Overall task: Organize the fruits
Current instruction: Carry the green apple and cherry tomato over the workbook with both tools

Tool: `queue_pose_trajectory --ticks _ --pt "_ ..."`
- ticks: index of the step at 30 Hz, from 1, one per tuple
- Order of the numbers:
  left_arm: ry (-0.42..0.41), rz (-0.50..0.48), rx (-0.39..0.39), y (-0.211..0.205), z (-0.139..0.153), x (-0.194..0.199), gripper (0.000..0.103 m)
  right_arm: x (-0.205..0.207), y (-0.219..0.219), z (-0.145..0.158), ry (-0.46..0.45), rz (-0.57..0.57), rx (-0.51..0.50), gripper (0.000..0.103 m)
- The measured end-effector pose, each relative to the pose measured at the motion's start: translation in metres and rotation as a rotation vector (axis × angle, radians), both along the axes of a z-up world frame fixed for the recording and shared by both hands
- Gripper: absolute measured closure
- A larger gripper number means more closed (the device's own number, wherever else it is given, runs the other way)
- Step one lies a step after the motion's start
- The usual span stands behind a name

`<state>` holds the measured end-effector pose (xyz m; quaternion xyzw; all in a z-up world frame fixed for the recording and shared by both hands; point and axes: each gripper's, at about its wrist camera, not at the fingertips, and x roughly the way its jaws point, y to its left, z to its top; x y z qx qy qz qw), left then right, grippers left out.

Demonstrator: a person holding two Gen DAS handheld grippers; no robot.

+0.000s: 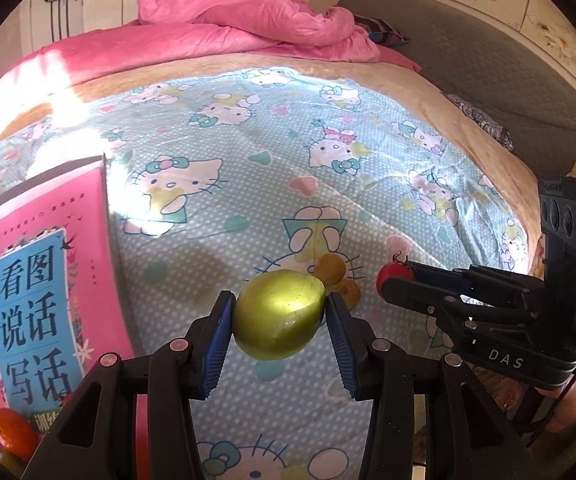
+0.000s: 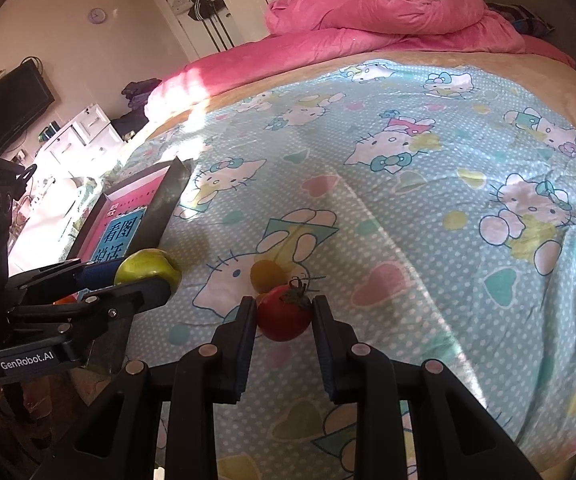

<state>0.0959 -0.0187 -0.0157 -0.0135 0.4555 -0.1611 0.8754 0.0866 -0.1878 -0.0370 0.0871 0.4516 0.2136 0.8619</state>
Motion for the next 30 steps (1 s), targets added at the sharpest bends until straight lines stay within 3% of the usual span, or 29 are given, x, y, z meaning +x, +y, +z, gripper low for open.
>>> queue_pose_trajectory --ticks 10,18,30 --pt "-0.022 0.08 0.009 0.026 0.011 -0.007 0.055 -0.009 0.024 0.017 -0.052 0.062 0.021 0.074" --pt "-0.058 0.128 0.014 0.051 0.026 -0.021 0.055 -0.017 0.069 0.033 -0.107 0.167 0.066 0.074" --pt "-0.055 0.274 0.011 0.123 0.028 -0.04 0.055 -0.032 0.135 0.034 -0.151 0.311 0.048 0.074"
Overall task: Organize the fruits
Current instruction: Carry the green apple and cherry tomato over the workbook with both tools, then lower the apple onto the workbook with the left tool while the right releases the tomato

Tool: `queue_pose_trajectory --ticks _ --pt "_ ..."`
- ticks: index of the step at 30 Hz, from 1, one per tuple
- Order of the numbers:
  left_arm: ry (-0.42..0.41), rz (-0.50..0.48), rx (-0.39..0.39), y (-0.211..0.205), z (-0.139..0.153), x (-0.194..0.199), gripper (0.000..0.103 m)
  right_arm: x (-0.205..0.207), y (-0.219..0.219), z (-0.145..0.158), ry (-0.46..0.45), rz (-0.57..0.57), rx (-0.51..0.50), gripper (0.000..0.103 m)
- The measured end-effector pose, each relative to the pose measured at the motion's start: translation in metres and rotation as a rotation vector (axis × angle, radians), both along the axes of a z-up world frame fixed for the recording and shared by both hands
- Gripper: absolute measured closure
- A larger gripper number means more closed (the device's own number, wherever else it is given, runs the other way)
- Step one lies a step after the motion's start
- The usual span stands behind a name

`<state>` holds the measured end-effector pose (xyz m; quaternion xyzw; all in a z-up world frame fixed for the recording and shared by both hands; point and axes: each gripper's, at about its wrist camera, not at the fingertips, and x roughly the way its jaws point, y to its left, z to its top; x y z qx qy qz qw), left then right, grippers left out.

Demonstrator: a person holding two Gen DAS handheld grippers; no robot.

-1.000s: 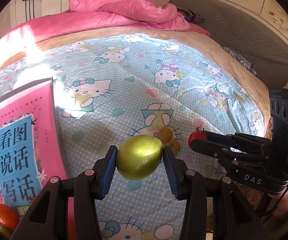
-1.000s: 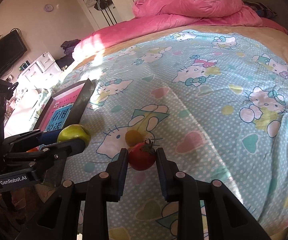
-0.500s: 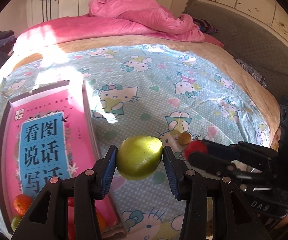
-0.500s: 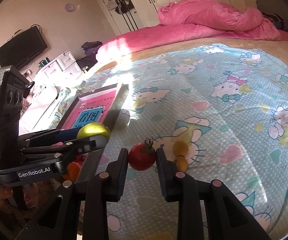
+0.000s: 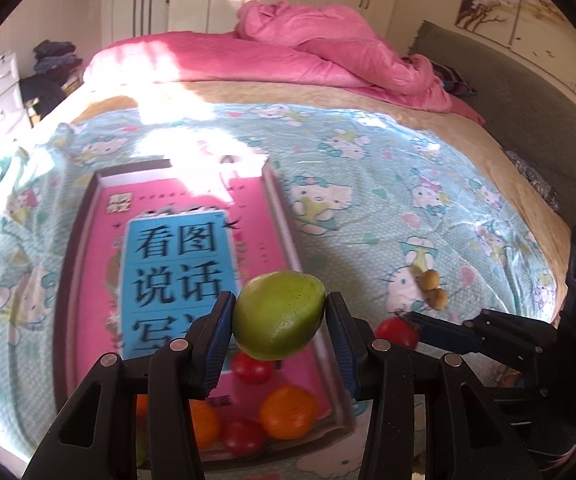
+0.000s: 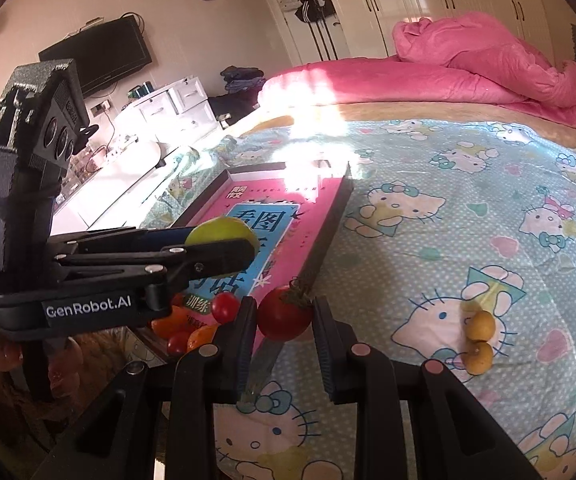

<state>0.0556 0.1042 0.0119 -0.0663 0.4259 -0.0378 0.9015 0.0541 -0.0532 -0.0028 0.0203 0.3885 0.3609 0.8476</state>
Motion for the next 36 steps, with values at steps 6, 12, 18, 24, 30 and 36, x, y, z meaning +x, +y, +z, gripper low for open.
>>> queue_pose_trajectory --ticks 6,12,18,24,30,36 --pt "0.05 0.08 0.002 0.036 -0.009 -0.002 0.055 -0.007 0.017 -0.002 -0.008 0.047 -0.015 0.074" --pt "0.126 0.124 -0.034 0.06 -0.02 -0.002 0.055 -0.015 0.025 -0.005 -0.014 0.064 -0.036 0.074" --pt "0.159 0.124 -0.057 0.06 -0.03 0.003 0.055 -0.012 0.033 -0.011 -0.012 0.069 -0.061 0.074" --pt "0.177 0.103 -0.04 0.052 -0.035 0.007 0.055 -0.01 0.047 -0.016 -0.036 0.087 -0.107 0.074" --pt "0.208 0.096 -0.008 0.048 -0.042 0.012 0.055 -0.008 0.057 -0.021 -0.052 0.103 -0.145 0.074" --pt "0.223 0.101 0.005 0.047 -0.045 0.014 0.055 -0.002 0.06 -0.027 -0.028 0.108 -0.15 0.074"
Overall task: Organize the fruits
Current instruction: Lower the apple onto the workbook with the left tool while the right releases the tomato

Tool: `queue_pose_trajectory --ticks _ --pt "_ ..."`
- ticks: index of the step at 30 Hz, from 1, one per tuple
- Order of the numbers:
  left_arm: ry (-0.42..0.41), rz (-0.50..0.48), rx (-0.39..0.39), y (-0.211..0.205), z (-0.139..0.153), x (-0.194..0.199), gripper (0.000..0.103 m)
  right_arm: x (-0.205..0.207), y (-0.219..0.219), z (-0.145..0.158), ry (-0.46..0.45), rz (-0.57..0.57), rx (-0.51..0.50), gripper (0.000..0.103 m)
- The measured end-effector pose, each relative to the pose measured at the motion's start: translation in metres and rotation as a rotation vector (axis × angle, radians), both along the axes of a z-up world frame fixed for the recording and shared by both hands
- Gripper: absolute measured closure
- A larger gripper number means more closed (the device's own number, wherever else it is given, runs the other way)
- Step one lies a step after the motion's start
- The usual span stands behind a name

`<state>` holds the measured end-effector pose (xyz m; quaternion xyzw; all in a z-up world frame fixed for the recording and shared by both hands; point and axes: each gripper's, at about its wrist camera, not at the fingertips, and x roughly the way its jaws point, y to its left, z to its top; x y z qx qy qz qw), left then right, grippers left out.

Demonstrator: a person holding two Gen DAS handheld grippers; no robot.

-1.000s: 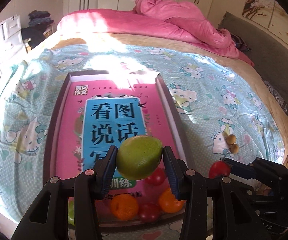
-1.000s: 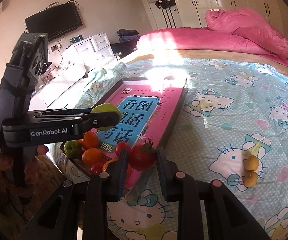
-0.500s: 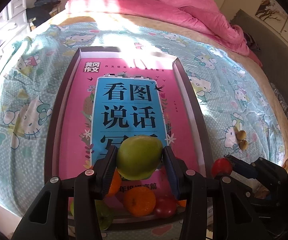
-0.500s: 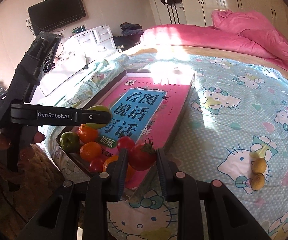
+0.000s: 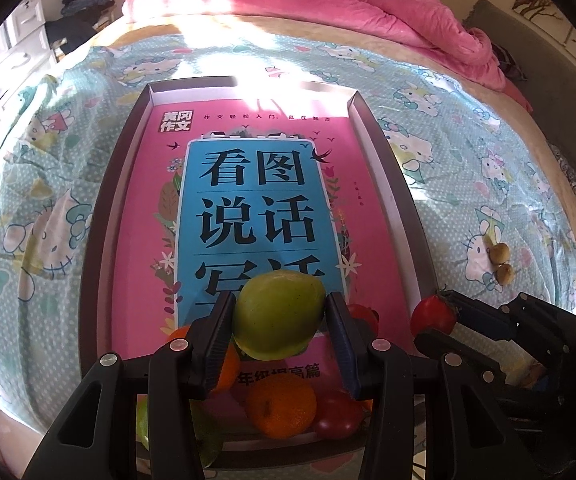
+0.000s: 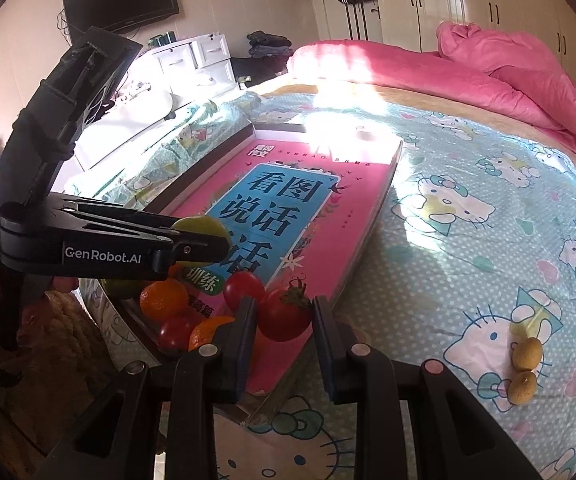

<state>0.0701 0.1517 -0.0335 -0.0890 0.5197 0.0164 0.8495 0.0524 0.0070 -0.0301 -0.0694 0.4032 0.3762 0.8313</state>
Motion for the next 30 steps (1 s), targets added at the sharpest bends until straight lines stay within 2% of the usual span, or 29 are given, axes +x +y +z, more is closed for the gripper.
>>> queue_pose_trajectory --ticks 3,17,30 --pt "0.012 0.002 -0.006 0.0 -0.003 0.001 0.055 0.003 0.001 -0.002 0.019 -0.007 0.015 0.074" --pt "0.001 0.0 0.0 -0.002 -0.001 0.002 0.055 -0.002 0.011 -0.004 0.002 0.019 -0.03 0.074" --pt "0.002 0.01 -0.02 0.0 -0.001 0.002 0.055 0.0 0.003 -0.005 0.068 0.012 0.029 0.073"
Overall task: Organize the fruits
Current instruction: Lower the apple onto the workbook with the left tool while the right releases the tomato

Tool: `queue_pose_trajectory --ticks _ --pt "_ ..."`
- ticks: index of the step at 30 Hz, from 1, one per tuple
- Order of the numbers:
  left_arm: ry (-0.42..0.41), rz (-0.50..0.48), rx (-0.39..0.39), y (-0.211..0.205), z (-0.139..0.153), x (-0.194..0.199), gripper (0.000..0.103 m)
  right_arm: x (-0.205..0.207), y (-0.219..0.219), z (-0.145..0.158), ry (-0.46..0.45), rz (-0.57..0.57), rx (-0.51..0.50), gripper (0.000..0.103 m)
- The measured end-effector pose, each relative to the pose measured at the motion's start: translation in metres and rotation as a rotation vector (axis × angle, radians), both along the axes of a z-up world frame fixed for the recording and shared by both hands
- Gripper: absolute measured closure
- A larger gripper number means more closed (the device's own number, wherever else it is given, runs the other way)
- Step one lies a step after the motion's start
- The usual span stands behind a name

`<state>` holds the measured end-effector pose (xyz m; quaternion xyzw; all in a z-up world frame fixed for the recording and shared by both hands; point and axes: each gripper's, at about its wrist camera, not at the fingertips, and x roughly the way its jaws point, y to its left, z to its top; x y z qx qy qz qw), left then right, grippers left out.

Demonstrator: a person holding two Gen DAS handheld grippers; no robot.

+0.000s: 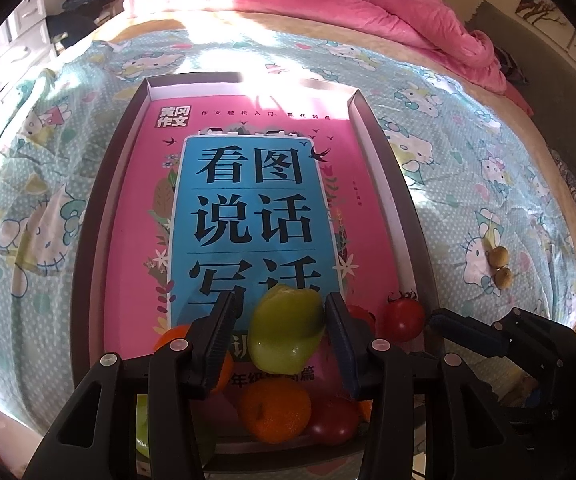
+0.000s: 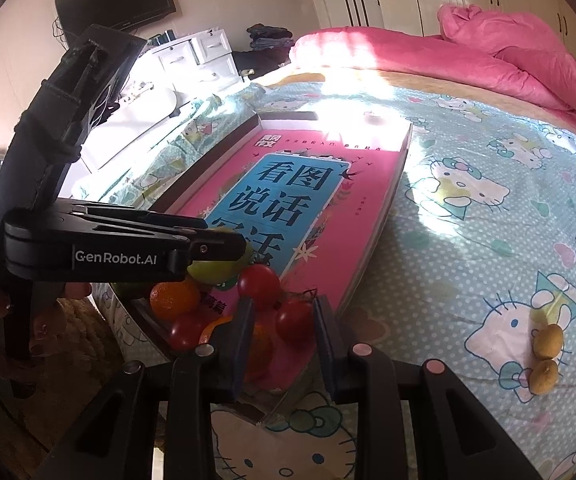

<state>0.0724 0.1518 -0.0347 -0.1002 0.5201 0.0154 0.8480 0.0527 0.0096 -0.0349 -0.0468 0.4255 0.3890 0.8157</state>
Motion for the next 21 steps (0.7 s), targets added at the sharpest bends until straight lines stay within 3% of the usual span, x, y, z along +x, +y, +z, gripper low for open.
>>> queue_pose_trajectory --ticks 21 --pt "-0.064 -0.026 -0.021 -0.008 0.013 0.0 0.054 -0.009 -0.021 0.017 -0.045 -0.035 0.045 0.055"
